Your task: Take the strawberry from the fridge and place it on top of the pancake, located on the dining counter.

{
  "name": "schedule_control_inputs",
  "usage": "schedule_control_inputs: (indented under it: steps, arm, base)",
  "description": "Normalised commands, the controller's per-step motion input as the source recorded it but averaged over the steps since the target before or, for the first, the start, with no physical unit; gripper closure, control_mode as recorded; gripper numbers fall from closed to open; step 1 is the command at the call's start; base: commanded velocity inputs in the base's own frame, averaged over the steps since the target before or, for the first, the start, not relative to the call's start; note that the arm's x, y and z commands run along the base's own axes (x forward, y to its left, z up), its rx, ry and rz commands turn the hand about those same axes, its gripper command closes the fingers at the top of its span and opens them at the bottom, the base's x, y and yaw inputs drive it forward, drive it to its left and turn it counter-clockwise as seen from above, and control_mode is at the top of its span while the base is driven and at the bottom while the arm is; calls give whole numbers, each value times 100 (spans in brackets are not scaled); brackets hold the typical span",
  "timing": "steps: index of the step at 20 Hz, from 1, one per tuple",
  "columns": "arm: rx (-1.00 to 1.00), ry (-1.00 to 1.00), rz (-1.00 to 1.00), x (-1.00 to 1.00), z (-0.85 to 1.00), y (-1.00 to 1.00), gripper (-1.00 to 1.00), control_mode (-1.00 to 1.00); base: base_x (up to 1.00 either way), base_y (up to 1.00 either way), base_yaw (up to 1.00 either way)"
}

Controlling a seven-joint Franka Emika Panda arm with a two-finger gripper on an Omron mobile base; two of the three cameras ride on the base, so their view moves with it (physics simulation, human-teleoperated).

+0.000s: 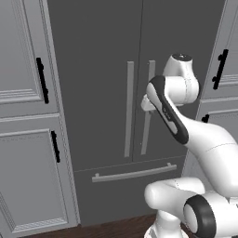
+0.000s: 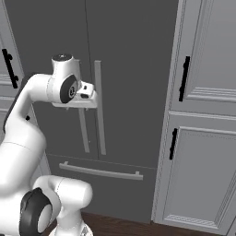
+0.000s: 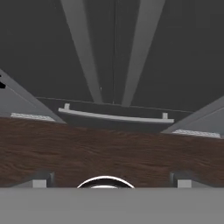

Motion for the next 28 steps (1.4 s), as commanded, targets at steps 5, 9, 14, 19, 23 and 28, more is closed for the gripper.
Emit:
schedule_control_inputs:
  steps: [5,9,14,19,23,28]
  arm:
    - [0,-35,0,91,-6,-19,-100,-100]
    - [0,-31,-1,96,-1,-2,-100,-100]
    - [0,-13,0,72,-6,-3,-100,-100]
    - [0,-18,0,31,-15,-15,-100,-100]
    - [0,-21,0,29,-6,-5,-100,-100]
    - [0,-1,0,56,0,-10,-100,-100]
  base:
    - [0,0,0]
    - [0,0,0]
    - [0,0,0]
    - [0,0,0]
    - [0,0,0]
    - [0,0,0]
